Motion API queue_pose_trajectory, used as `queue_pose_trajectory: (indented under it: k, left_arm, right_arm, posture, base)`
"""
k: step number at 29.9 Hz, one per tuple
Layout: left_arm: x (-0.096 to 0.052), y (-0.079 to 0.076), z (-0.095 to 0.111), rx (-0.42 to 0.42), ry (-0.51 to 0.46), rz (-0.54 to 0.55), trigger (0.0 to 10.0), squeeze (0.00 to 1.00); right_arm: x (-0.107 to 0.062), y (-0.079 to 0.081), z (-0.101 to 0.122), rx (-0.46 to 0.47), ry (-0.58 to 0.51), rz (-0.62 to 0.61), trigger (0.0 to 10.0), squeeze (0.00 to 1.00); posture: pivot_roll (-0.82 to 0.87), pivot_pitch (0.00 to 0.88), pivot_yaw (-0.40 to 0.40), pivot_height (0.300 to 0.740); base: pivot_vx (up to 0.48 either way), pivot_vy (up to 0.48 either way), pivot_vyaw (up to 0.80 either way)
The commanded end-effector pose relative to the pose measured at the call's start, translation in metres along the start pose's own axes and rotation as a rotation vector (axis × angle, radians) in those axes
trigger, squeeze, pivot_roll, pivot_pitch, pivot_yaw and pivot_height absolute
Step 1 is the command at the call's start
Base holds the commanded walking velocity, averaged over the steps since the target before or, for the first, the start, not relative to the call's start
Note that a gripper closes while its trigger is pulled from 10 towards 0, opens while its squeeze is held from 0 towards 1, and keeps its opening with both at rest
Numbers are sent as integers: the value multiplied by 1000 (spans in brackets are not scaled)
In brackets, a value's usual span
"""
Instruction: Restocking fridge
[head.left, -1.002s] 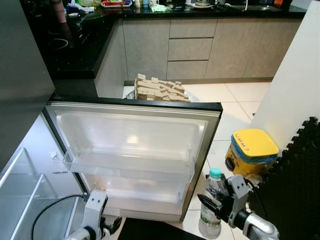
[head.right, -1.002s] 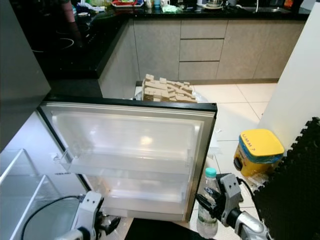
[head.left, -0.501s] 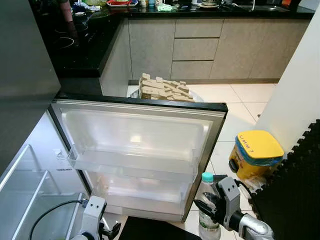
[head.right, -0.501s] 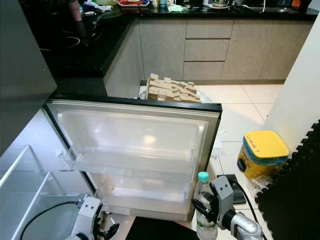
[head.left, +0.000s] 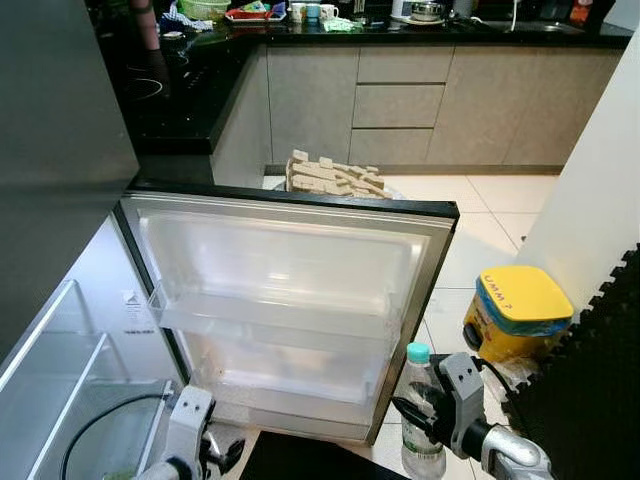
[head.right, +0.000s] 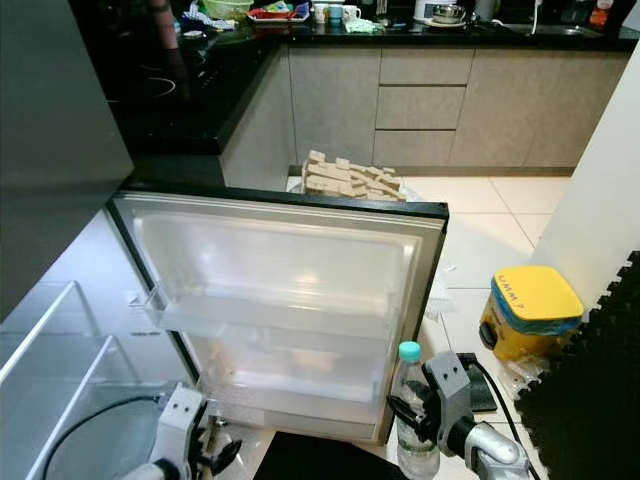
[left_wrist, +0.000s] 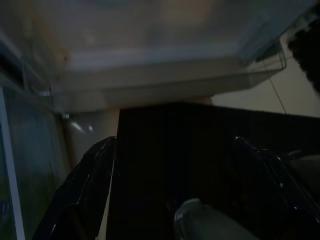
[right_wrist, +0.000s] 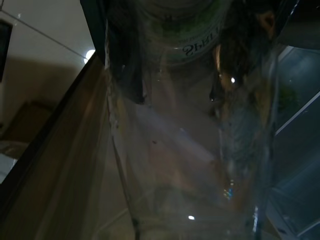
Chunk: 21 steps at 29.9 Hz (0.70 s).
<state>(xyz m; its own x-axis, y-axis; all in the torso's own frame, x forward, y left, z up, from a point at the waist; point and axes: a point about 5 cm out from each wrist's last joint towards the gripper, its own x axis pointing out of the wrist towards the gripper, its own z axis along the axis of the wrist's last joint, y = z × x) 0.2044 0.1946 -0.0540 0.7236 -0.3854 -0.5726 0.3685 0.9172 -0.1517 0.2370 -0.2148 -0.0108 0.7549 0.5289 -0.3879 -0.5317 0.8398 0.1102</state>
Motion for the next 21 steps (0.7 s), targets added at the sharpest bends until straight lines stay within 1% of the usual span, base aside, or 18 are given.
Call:
queue_pose_trajectory:
  k: [1, 4, 11, 14, 17, 21]
  left_arm:
    - [2, -2, 3, 1, -19, -15, 10000, 0]
    - [4, -1, 10, 9, -45, -22, 10000, 0]
    - [6, -1, 18, 23, -72, -36, 10000, 0]
    - [7, 0, 21, 19, -86, -38, 10000, 0]
    - [7, 0, 22, 17, -93, -41, 10000, 0]
    - [9, -1, 29, 18, -127, -55, 10000, 0]
  right_arm:
    - [2, -1, 7, -9, -40, 6, 10000, 0]
    - [3, -2, 9, -6, -51, 1, 10000, 0]
    - [5, -2, 11, -18, -51, -2, 10000, 0]
    - [5, 0, 10, -26, -39, 6, 10000, 0]
    - [6, 1, 10, -26, -38, 11, 10000, 0]
    - [6, 2, 11, -3, -63, 24, 10000, 0]
  posture:
    - [76, 0, 4, 646]
    - [77, 0, 3, 646]
    - [76, 0, 4, 646]
    - [77, 0, 2, 632]
    - [77, 0, 3, 627]
    - [78, 0, 3, 622]
  base:
    - [0, 0, 0]
    - [0, 0, 0]
    - [0, 0, 0]
    - [0, 0, 0]
    - [0, 0, 0]
    - [0, 0, 0]
